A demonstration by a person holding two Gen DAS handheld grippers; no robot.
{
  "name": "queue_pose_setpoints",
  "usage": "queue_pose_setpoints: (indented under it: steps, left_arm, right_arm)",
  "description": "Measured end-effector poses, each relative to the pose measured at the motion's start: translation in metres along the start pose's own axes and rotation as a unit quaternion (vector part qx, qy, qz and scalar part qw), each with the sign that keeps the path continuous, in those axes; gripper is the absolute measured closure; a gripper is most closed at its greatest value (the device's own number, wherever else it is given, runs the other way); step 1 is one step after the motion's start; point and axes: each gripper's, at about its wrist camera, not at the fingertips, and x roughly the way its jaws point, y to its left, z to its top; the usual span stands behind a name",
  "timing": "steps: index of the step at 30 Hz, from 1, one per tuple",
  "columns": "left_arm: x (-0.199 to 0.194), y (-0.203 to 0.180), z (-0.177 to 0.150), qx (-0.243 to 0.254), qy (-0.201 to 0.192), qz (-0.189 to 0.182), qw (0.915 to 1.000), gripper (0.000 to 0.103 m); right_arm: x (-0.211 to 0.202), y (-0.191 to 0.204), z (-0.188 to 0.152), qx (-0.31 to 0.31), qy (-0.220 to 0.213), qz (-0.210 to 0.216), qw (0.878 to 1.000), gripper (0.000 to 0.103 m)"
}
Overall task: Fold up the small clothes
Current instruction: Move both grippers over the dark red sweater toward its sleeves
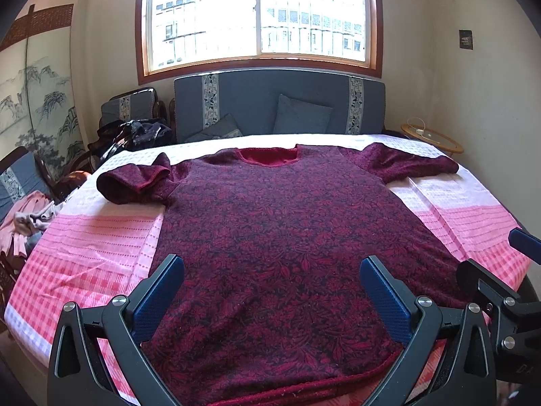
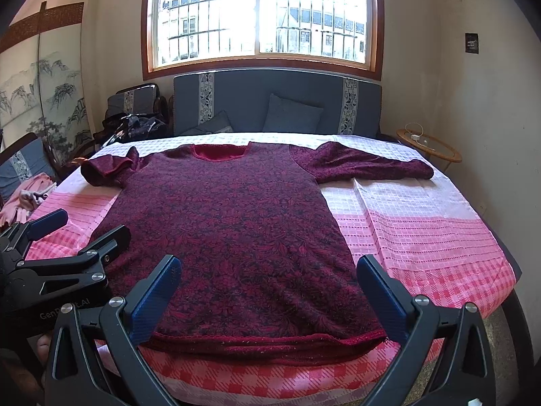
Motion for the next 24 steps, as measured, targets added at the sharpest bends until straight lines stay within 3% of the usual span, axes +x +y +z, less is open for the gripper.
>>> queue_pose_setpoints:
  steps: [12,24]
  left_arm:
    - [0.054,0.004,0.035,0.0,0.0,0.009,1.0,0.0]
    - [0.089,0.013,0.045,-0.019,0.014,0.018,0.9996,0.0]
  right_arm:
    - [0.05,0.008,0.03,-0.007,0.012,0.011,1.0,0.0]
    - [0.082,0.01,0.044,-0.01,0.019,0.013,1.0,0.0]
